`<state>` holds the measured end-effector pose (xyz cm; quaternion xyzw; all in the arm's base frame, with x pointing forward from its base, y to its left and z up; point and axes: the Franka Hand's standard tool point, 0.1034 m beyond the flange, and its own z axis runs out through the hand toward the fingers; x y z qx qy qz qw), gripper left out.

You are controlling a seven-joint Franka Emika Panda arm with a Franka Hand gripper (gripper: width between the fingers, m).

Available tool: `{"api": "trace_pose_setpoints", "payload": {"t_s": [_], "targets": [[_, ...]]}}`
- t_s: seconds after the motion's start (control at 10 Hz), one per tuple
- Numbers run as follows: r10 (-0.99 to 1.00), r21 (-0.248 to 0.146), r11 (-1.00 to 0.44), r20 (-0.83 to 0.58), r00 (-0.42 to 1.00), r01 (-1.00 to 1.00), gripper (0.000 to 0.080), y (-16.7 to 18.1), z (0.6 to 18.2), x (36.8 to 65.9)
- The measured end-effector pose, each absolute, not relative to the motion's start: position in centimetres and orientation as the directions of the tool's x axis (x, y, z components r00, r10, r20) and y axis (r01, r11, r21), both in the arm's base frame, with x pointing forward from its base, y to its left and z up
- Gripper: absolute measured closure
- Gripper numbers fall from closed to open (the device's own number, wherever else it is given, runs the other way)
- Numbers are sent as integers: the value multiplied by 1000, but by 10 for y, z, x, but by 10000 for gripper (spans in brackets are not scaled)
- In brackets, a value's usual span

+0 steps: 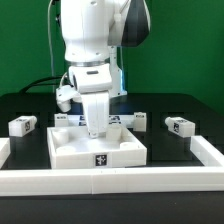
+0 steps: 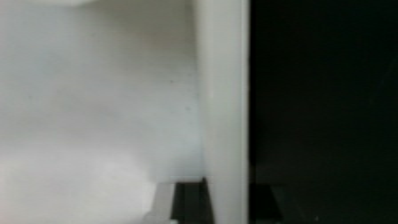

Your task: Assemble square table

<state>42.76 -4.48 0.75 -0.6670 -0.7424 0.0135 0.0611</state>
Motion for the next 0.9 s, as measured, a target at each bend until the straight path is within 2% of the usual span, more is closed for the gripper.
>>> {"api": "trace_pose_setpoints", "payload": {"t_s": [0.6, 0.9], "targets": [[993, -97, 99, 71, -93, 990, 736, -44, 8, 429], [997, -98, 5, 74, 3, 995, 735, -1, 10, 436]]}}
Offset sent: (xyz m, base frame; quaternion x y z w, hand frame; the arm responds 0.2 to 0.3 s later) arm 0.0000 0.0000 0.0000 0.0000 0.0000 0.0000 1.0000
